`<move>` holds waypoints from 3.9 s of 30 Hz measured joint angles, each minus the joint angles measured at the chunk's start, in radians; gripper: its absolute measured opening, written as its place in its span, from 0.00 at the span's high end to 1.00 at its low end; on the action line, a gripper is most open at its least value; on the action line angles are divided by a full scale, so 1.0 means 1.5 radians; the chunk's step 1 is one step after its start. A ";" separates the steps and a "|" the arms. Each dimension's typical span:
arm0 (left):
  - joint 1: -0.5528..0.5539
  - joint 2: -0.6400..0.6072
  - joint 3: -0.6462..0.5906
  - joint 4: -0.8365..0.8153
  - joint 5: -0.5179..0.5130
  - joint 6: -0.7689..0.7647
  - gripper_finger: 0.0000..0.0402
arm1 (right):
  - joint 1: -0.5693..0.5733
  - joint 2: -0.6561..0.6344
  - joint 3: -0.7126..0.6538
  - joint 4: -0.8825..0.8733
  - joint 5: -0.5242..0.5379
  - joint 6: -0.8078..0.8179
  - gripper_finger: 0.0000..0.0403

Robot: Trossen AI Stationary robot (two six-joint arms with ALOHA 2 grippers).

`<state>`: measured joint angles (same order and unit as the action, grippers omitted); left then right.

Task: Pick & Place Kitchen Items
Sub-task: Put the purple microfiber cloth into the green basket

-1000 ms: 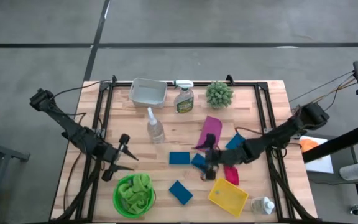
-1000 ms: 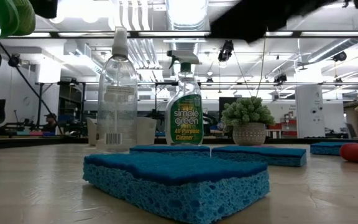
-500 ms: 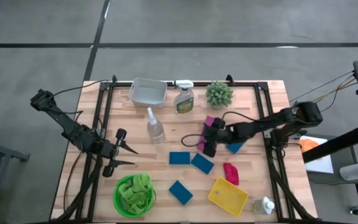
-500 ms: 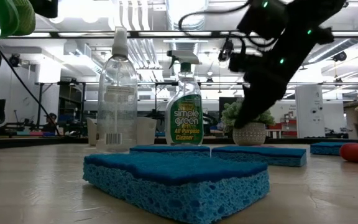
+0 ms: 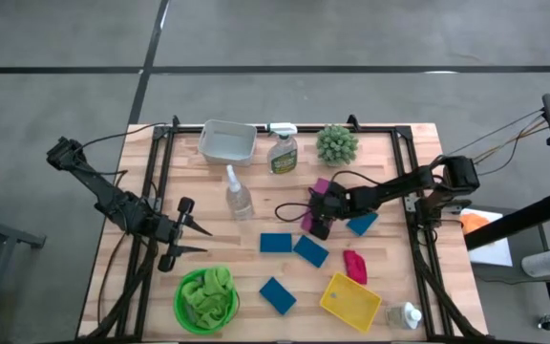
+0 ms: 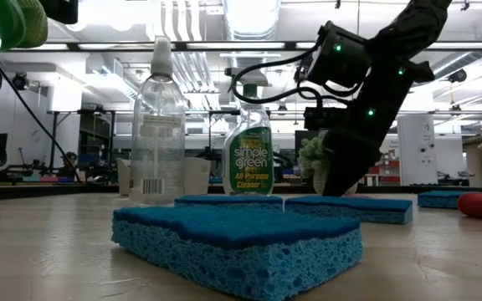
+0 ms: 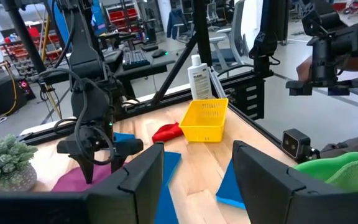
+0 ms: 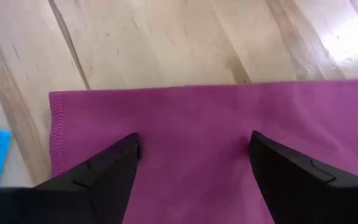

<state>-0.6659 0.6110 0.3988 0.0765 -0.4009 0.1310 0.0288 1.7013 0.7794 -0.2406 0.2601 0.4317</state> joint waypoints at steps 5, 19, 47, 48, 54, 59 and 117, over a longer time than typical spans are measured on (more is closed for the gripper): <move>0.000 0.000 0.000 0.000 0.000 0.000 0.52 | 0.001 0.009 0.000 0.002 -0.007 0.005 0.40; 0.000 0.000 0.000 0.000 -0.008 -0.003 0.52 | 0.028 -0.034 -0.003 0.028 -0.014 -0.043 0.95; 0.000 0.196 0.039 0.181 -0.012 -0.004 0.52 | 0.225 -0.076 0.095 0.538 -0.150 -0.274 0.96; 0.000 0.209 0.048 0.181 -0.012 -0.003 0.52 | 0.225 -0.068 0.104 0.538 -0.157 -0.274 0.96; 0.001 0.272 0.093 0.181 -0.012 -0.004 0.52 | 0.225 -0.025 0.148 0.528 -0.160 -0.275 0.96; 0.002 0.317 0.128 0.183 -0.012 -0.005 0.52 | 0.225 0.006 0.194 0.481 -0.157 -0.274 0.96; -0.033 0.367 0.217 0.054 -0.088 -0.016 1.00 | 0.247 0.131 0.369 0.454 -0.008 -0.404 0.96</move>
<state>-0.7159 1.1612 0.7236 0.1571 -0.5326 0.1068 0.3987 1.8977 1.3334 0.4405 0.2474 -0.1750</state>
